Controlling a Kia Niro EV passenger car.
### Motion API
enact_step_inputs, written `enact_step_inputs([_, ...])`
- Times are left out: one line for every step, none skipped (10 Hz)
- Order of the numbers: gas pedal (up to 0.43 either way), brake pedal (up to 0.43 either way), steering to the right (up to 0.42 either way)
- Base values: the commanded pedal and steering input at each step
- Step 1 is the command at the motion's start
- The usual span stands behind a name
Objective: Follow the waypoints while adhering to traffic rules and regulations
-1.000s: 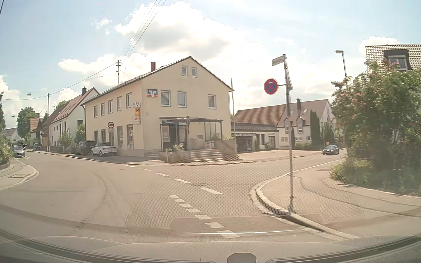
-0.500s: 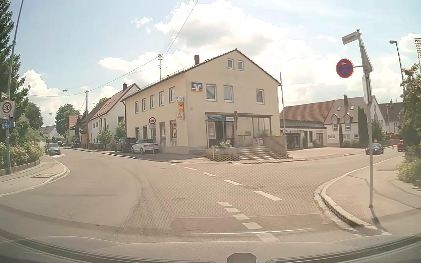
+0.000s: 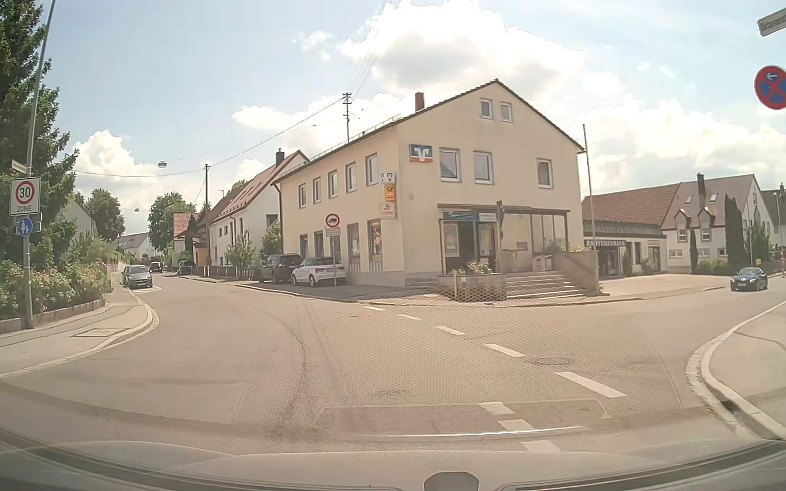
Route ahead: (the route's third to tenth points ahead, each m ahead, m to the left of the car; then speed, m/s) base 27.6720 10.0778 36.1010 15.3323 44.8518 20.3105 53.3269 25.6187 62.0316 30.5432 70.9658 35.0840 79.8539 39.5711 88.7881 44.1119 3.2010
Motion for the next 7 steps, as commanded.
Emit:
enact_step_inputs([0.157, 0.000, -0.129])
enact_step_inputs([0.157, 0.000, -0.110])
enact_step_inputs([0.157, 0.000, -0.090])
enact_step_inputs([0.189, 0.000, -0.069])
enact_step_inputs([0.189, 0.000, -0.045])
enact_step_inputs([0.197, 0.000, -0.028])
enact_step_inputs([0.209, 0.000, -0.018])
